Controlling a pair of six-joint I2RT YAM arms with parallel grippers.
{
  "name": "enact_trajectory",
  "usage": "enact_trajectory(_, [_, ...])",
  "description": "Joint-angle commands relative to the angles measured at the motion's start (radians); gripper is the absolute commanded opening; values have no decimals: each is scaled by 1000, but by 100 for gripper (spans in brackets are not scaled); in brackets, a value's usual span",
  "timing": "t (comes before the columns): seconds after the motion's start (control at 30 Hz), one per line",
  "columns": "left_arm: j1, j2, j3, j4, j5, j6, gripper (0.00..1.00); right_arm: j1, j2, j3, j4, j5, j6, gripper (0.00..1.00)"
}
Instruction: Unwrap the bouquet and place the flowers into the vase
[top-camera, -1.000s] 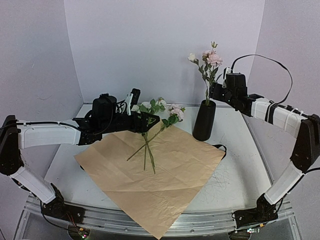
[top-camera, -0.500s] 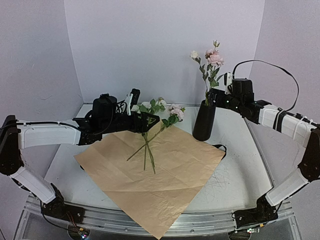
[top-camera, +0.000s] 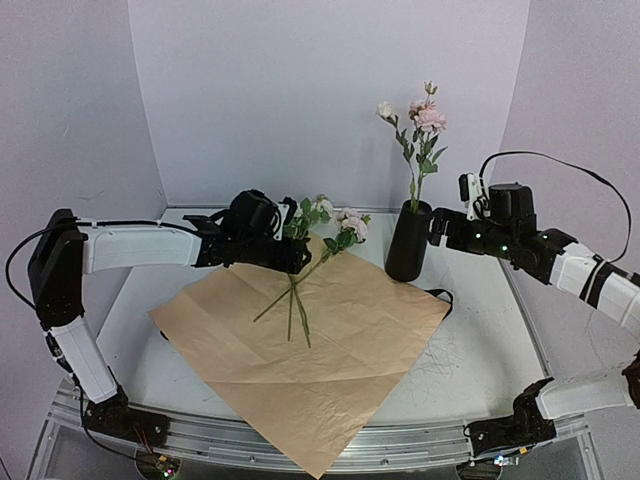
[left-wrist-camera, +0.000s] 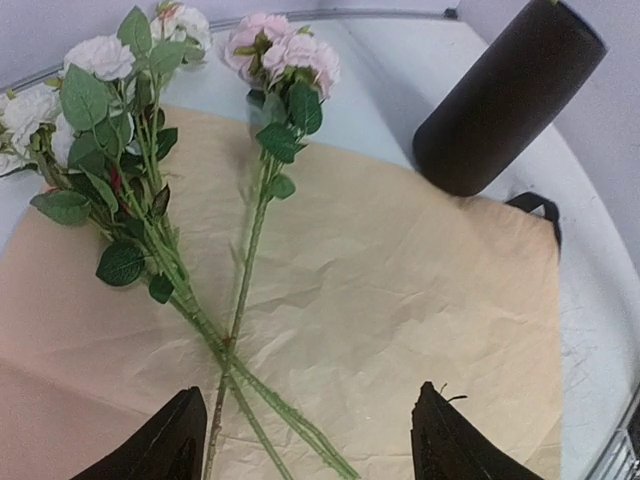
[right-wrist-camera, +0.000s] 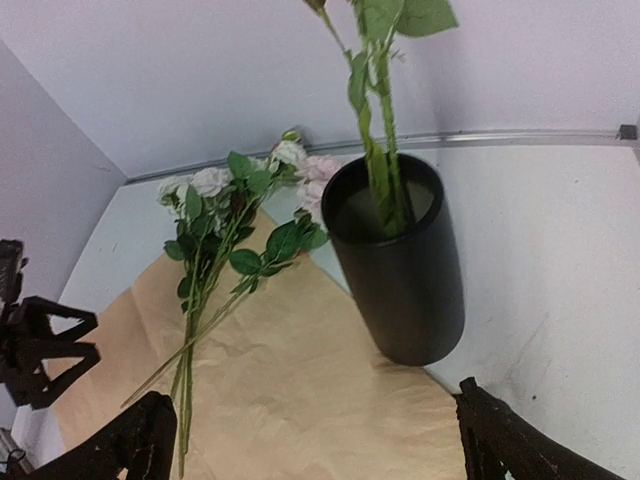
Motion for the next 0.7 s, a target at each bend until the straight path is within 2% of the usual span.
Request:
enact_trajectory(0.0, [8, 93, 93, -142, -62, 51, 66, 39, -43, -41, -40, -140, 39, 97])
enact_trajectory(0.07, [10, 141, 124, -163, -63, 52, 57, 61, -52, -47, -46, -145, 42, 97])
enact_trajectory(0.13, [12, 175, 147, -181, -64, 50, 52, 76, -60, -57, -47, -145, 45, 97])
enact_trajectory(0.4, [36, 270, 172, -212, -44, 32, 51, 104, -76, -70, -41, -129, 59, 96])
enact_trajectory(0.67, [36, 307, 185, -243, -61, 30, 45, 115, -44, -42, -35, -131, 54, 97])
